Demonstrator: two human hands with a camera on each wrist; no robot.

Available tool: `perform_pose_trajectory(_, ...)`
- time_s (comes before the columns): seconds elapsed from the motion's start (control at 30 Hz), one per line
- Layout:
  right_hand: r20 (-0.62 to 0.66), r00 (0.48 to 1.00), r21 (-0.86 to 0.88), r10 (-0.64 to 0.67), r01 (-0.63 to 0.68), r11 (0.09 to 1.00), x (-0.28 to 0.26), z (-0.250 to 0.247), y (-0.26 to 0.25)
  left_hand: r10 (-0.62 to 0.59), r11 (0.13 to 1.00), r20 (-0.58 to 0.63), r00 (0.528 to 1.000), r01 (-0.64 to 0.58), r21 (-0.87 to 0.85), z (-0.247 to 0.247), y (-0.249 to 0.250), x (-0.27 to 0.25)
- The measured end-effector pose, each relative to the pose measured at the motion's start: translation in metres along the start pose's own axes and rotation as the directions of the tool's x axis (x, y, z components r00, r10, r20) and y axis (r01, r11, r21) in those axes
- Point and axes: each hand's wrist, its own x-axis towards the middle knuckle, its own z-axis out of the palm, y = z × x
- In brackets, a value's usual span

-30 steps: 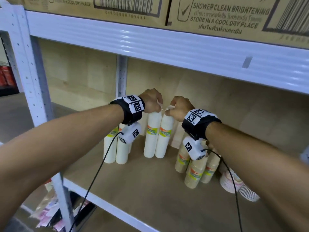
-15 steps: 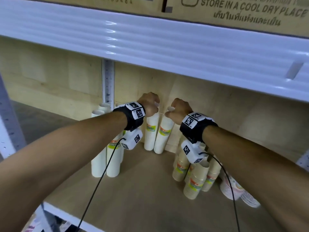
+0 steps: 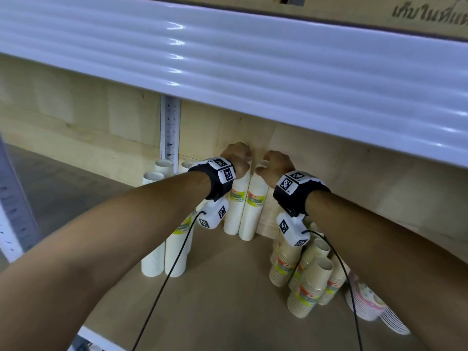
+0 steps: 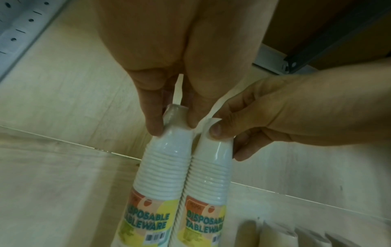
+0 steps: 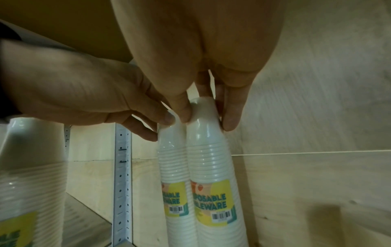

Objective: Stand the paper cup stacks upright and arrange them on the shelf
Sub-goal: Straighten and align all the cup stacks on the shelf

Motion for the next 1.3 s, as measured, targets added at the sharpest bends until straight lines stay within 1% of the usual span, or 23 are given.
perform_pose_trajectory(0.23,0.0,1.0,-0.01,0.015,-0.015,1.0,0.003,0.005,0.005,0.025,1.0,-0.025,0.999,-0.026,-0.017,0.002,0.002,0.0)
perform_pose_trajectory(0.37,0.009,1.0,-0.001,0.015,-0.015,1.0,0.002,0.006,0.009,0.012,0.996,-0.03,0.999,-0.014,-0.088,0.003,0.002,-0.004)
perform_pose_trajectory(0.47,0.013,1.0,0.0,0.026,-0.026,1.0,-0.001,0.004,0.007,0.022,0.998,-0.034,0.999,-0.023,-0.052,-0.002,0.003,-0.008)
perform_pose_trajectory(0.67,0.0,0.999,-0.071,0.044,-0.044,0.997,-0.01,-0.01,-0.007,0.041,0.999,-0.01,0.999,-0.041,0.002,-0.02,0.003,-0.02)
perform_pose_trajectory(0.8,-0.004,1.0,-0.094,0.0,0.0,0.996,-0.021,-0.017,-0.022,0.044,0.999,-0.027,0.999,-0.044,0.008,-0.035,0.001,-0.033)
perform_pose_trajectory(0.97,0.005,0.996,-0.112,-0.094,0.094,0.989,-0.039,-0.018,-0.048,0.031,0.999,-0.054,0.998,-0.03,0.035,-0.059,-0.001,-0.055)
perform_pose_trajectory(1.2,0.012,0.977,-0.053,-0.215,0.215,0.975,-0.067,-0.011,-0.091,0.015,0.993,-0.123,0.992,0.0,0.118,-0.095,-0.014,-0.093)
perform_pose_trajectory(1.3,-0.006,0.971,-0.011,-0.238,0.238,0.971,-0.078,-0.005,-0.108,-0.012,0.99,-0.147,0.989,0.033,0.139,-0.111,-0.024,-0.108)
